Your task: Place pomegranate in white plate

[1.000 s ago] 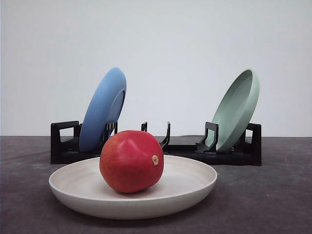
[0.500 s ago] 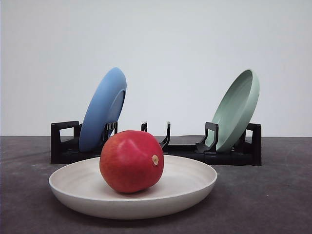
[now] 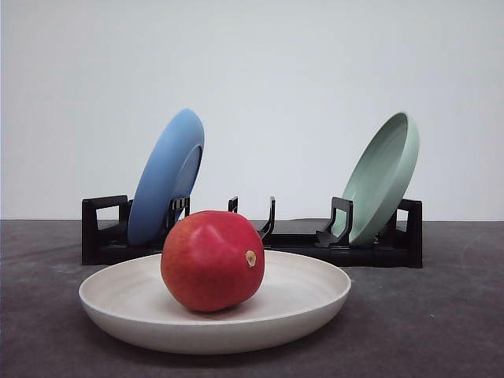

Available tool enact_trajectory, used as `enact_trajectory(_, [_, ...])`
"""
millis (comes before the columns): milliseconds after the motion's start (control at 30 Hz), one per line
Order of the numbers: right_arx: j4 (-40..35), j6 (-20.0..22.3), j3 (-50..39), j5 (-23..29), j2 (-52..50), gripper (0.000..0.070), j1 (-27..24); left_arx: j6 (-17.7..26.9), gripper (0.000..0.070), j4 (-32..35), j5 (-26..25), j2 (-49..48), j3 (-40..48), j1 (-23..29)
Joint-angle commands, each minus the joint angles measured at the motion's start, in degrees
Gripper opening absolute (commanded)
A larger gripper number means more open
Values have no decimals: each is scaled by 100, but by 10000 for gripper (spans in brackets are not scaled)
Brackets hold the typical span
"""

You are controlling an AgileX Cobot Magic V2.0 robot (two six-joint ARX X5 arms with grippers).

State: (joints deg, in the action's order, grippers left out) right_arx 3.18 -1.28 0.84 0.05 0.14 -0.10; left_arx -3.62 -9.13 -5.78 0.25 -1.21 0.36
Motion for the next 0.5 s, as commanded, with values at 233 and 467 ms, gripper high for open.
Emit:
enact_trajectory(233, [-61,42,-22,13,7,31,-4,79,0,60,22,-9,52,-2])
enact_trajectory(467, [-61,42,-22,13,7,31,-4,79,0,60,22,-9,52,-2])
